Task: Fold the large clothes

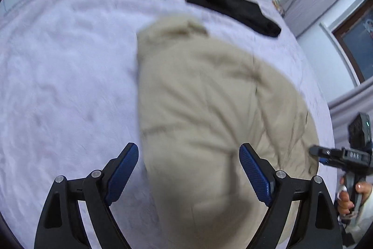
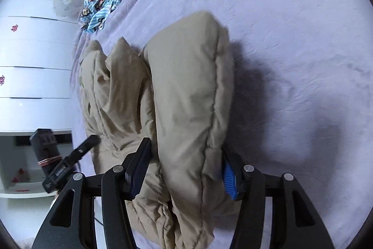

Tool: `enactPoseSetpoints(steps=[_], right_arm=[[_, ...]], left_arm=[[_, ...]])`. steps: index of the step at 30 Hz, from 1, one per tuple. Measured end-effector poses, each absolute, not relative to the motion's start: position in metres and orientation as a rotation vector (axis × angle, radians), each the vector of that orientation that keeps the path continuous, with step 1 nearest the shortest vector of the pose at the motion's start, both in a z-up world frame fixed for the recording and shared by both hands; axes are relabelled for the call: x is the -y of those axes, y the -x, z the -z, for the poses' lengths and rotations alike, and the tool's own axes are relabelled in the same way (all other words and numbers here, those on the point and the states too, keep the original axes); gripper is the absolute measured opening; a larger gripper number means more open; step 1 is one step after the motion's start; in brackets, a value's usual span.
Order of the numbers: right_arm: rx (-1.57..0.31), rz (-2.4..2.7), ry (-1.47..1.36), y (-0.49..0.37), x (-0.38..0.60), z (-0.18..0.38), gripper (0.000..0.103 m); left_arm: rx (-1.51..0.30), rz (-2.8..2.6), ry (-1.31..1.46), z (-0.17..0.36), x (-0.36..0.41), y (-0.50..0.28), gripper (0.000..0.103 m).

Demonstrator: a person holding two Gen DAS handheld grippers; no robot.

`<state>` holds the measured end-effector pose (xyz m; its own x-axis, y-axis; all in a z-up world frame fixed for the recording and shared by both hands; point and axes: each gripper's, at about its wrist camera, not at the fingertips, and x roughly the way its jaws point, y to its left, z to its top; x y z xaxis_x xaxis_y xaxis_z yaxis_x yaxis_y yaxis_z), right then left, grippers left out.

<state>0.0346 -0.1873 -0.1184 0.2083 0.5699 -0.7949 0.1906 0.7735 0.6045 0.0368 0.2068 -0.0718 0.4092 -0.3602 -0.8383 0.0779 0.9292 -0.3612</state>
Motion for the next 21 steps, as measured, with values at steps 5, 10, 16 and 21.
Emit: enactPoseSetpoints(steps=[5, 10, 16, 21], right_arm=[[-1.191, -0.242, -0.596, -0.024, 0.191, 0.059, 0.034], [-1.221, -0.385, -0.454, -0.016, 0.127, 0.053, 0.026], [-1.332, -0.252, -0.397, 0.000, 0.118, 0.102, 0.018], [-1.387, -0.154, -0.496, 0.013, 0.147, 0.128, 0.016]], left_arm=[[-1.062, 0.246, 0.252, 0.058, -0.175, -0.093, 0.090], [-1.126, 0.284, 0.048, 0.086, -0.099, -0.112, 0.090], [-1.114, 0.282, -0.067, 0.094, -0.050, -0.110, 0.092], [-1.115, 0.273, -0.098, 0.089, -0.050, -0.101, 0.092]])
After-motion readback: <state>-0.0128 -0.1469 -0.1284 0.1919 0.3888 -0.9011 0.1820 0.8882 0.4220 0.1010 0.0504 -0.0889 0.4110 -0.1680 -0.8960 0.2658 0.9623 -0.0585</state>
